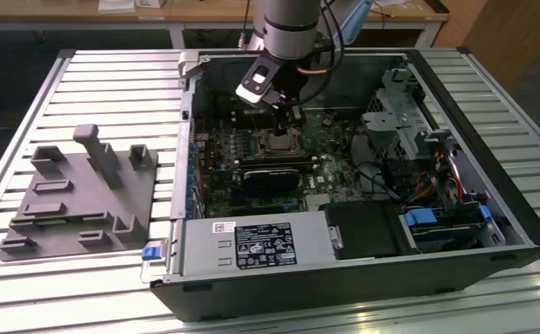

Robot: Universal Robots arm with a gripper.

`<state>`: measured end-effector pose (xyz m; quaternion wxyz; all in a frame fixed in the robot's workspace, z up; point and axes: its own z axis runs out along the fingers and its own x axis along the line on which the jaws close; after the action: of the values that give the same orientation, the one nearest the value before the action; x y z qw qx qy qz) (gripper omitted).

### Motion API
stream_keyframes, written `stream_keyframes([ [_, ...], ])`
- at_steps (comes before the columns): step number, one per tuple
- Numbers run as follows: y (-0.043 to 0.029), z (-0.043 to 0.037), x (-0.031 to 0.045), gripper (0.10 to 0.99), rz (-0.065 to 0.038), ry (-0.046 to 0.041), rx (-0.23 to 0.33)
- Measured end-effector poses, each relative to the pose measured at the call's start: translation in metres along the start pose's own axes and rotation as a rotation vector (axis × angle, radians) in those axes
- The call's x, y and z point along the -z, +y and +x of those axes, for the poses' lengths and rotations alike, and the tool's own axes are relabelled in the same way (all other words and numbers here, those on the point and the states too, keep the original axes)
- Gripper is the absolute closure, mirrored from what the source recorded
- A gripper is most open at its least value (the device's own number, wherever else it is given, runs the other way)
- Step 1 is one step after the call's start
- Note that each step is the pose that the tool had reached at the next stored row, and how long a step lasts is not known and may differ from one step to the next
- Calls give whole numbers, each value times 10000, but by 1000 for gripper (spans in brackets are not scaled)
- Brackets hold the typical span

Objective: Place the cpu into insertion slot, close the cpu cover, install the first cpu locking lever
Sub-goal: 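Close the cpu cover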

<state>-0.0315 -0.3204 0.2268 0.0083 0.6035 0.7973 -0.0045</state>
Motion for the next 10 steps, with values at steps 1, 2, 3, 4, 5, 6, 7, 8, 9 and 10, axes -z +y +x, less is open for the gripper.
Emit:
stream_keyframes([
  [1, 0, 0, 0, 980, -3, 1, 180],
  [2, 0, 0, -1, 980, -6, 1, 365],
  [3, 0, 0, -1, 980, -10, 2, 545],
  [4, 0, 0, -2, 980, -14, 2, 736],
  [5, 0, 0, -2, 980, -17, 3, 910],
  [6, 0, 0, -3, 980, -20, 3, 1102],
  [7, 0, 0, -3, 980, -24, 4, 1280],
  [8, 0, 0, -4, 980, -27, 4, 1460],
  [9, 0, 0, -4, 980, -31, 5, 1640],
  [10, 0, 0, -5, 980, -34, 6, 1820],
])
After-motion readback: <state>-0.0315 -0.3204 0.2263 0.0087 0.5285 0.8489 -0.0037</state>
